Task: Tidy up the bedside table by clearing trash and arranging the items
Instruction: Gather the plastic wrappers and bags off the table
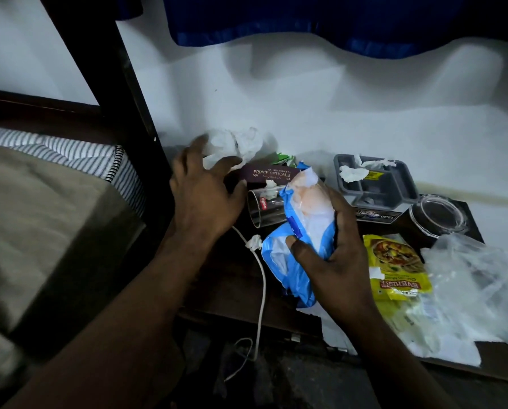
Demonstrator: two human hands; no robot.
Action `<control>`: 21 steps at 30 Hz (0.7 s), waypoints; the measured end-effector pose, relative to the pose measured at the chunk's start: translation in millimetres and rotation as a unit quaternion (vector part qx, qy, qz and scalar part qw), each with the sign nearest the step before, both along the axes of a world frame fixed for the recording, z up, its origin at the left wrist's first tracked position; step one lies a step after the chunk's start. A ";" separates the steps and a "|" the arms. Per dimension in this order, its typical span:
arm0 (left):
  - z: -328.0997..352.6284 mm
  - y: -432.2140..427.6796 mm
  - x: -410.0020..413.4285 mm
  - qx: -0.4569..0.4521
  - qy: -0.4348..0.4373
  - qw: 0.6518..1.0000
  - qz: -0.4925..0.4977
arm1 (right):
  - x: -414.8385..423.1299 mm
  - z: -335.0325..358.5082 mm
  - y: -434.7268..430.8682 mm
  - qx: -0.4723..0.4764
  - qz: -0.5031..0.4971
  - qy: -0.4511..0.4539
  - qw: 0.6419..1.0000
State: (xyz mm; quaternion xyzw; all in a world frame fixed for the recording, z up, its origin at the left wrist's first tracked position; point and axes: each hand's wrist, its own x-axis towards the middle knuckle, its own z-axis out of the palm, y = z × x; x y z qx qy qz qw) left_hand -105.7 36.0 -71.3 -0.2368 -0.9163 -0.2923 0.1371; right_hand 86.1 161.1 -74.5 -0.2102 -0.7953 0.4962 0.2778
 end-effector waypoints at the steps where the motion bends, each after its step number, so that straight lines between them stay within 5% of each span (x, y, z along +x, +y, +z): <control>1: -2.7 1.7 -2.4 -0.026 -0.039 0.999 0.001 | -0.4 -0.2 0.2 0.003 0.001 -0.001 1.000; 4: -10.3 6.3 -5.6 -0.067 -0.121 0.990 -0.010 | -1.7 -0.7 2.4 -0.002 0.011 -0.001 1.000; 10: -13.2 5.2 -2.6 -0.096 -0.082 0.992 -0.021 | -3.9 5.6 7.0 -0.018 0.009 0.021 1.000; 17: 7.6 4.5 8.2 0.062 0.080 0.995 0.021 | -0.5 10.8 9.0 -0.022 0.002 0.025 0.999; 21: 23.8 9.1 27.4 0.174 0.041 0.984 0.006 | 3.2 16.6 10.0 -0.030 -0.021 0.041 0.998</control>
